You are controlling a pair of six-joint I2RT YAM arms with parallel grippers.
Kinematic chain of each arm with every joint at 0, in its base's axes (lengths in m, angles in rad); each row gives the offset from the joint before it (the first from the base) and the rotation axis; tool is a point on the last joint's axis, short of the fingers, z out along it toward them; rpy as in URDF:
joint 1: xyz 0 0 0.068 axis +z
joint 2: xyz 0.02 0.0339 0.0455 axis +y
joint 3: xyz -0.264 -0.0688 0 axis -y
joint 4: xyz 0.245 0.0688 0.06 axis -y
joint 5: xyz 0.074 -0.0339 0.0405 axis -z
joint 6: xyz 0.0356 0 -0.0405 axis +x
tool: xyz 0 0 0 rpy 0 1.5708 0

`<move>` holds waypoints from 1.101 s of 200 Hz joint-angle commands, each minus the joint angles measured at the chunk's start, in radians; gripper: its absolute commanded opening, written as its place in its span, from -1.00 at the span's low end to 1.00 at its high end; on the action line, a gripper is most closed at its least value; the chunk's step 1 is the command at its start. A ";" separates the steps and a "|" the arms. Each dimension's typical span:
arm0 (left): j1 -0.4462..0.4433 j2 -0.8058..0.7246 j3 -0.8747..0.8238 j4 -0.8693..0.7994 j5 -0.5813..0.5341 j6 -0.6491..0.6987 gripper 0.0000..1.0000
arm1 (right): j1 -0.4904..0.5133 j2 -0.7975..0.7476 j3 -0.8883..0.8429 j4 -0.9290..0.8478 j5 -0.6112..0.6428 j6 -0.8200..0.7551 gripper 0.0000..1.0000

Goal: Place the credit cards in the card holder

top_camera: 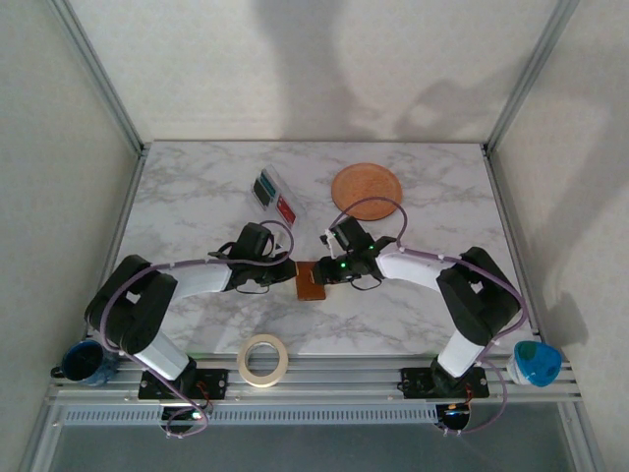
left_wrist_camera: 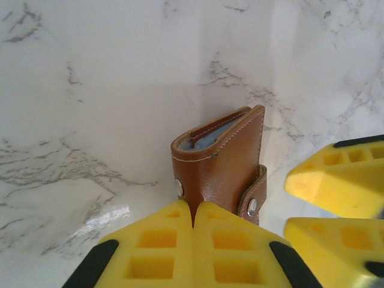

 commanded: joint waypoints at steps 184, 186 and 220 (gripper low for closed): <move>-0.007 -0.028 0.025 -0.154 -0.249 0.023 0.02 | 0.008 0.126 0.007 0.120 -0.105 0.124 -1.00; -0.007 -0.027 0.025 -0.155 -0.250 0.024 0.02 | 0.009 0.128 0.007 0.122 -0.107 0.127 -1.00; -0.007 0.000 -0.015 -0.084 -0.213 0.004 -0.01 | 0.009 0.123 -0.009 0.190 -0.170 0.140 -1.00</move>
